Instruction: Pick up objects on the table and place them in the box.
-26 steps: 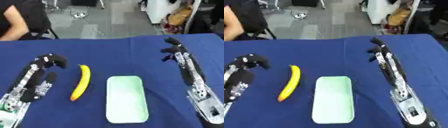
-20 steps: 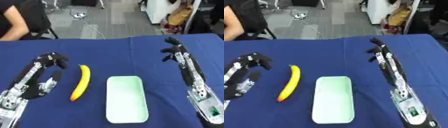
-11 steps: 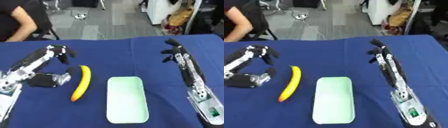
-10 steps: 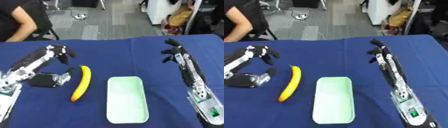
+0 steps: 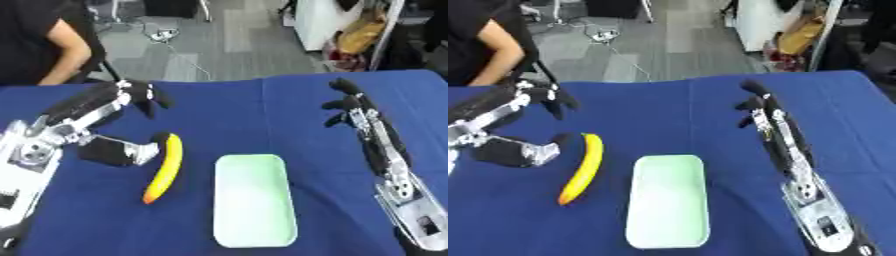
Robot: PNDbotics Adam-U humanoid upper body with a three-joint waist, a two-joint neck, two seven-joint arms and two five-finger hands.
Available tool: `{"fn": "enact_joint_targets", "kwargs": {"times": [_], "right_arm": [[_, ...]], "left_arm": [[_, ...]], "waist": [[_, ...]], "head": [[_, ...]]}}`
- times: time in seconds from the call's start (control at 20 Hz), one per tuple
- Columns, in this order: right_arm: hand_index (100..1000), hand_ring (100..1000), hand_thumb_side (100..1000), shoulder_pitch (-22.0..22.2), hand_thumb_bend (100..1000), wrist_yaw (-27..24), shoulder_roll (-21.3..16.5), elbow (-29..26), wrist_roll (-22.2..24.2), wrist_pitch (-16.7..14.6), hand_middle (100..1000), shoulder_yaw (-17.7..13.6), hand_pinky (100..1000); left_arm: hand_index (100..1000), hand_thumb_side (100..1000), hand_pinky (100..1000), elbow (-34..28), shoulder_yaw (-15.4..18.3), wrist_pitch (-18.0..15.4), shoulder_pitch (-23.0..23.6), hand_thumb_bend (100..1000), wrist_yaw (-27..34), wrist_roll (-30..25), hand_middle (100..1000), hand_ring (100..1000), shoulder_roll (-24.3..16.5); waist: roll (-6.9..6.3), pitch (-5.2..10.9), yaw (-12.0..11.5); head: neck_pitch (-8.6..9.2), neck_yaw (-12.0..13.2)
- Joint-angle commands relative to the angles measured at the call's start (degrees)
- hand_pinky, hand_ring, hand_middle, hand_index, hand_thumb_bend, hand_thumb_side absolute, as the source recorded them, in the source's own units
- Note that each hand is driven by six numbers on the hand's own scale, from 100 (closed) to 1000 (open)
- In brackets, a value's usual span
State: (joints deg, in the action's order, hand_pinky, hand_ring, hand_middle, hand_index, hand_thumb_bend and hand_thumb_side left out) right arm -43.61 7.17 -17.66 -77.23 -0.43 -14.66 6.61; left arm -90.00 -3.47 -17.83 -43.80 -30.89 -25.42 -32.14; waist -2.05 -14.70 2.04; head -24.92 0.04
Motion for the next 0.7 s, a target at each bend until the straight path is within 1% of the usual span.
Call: {"fn": "enact_joint_targets", "kwargs": {"times": [0.05, 0.25, 0.3, 0.4, 0.45, 0.5, 0.7], "right_arm": [[973, 735, 969, -0.4, 100, 0.3, -0.8, -0.5, 0.2, 0.0, 898, -0.1, 549], [973, 735, 969, -0.1, 100, 0.2, -0.9, -0.5, 0.2, 0.0, 898, -0.2, 549], [973, 735, 969, 0.0, 100, 0.2, -0.9, -0.4, 0.2, 0.0, 898, -0.2, 549], [973, 735, 970, 0.2, 100, 0.2, -0.9, -0.4, 0.2, 0.0, 898, -0.2, 549], [973, 735, 970, 0.3, 100, 0.3, -0.9, -0.3, 0.3, 0.0, 898, -0.2, 549], [973, 735, 970, 0.4, 100, 0.3, -0.9, -0.3, 0.3, 0.0, 898, -0.1, 549], [974, 736, 970, 0.9, 100, 0.2, -1.0, -0.1, 0.2, 0.0, 899, -0.2, 549]], "left_arm": [[808, 490, 608, 1.9, -0.8, -1.3, -1.9, 100, -2.6, 0.3, 668, 575, -1.6], [803, 523, 604, 7.2, -2.1, -1.0, -3.8, 100, -5.8, -0.5, 662, 567, 0.3], [798, 552, 596, 9.1, -2.2, -0.8, -4.2, 100, -6.8, -0.6, 655, 559, 0.9], [796, 557, 592, 13.4, -1.9, 0.1, -5.1, 100, -9.1, -0.4, 651, 554, 2.4], [781, 579, 571, 15.2, -1.6, 0.4, -5.5, 100, -10.1, -0.1, 626, 530, 3.0], [781, 579, 571, 16.9, -1.3, 0.7, -6.0, 100, -11.3, 0.3, 626, 530, 3.6], [769, 607, 550, 22.6, 0.0, 2.2, -7.8, 100, -16.0, 2.3, 604, 512, 6.1]], "waist": [[-0.03, 1.56, 0.1], [-0.21, 1.94, -0.3], [-0.24, 2.04, -0.4], [-0.29, 2.27, -0.7], [-0.31, 2.37, -0.8], [-0.33, 2.47, -0.8], [-0.45, 2.98, -1.2]], "head": [[0.2, 0.2], [-0.17, 0.0], [-0.24, 0.0], [-0.4, -0.1], [-0.45, -0.1], [-0.51, -0.2], [-0.86, -0.3]]}}
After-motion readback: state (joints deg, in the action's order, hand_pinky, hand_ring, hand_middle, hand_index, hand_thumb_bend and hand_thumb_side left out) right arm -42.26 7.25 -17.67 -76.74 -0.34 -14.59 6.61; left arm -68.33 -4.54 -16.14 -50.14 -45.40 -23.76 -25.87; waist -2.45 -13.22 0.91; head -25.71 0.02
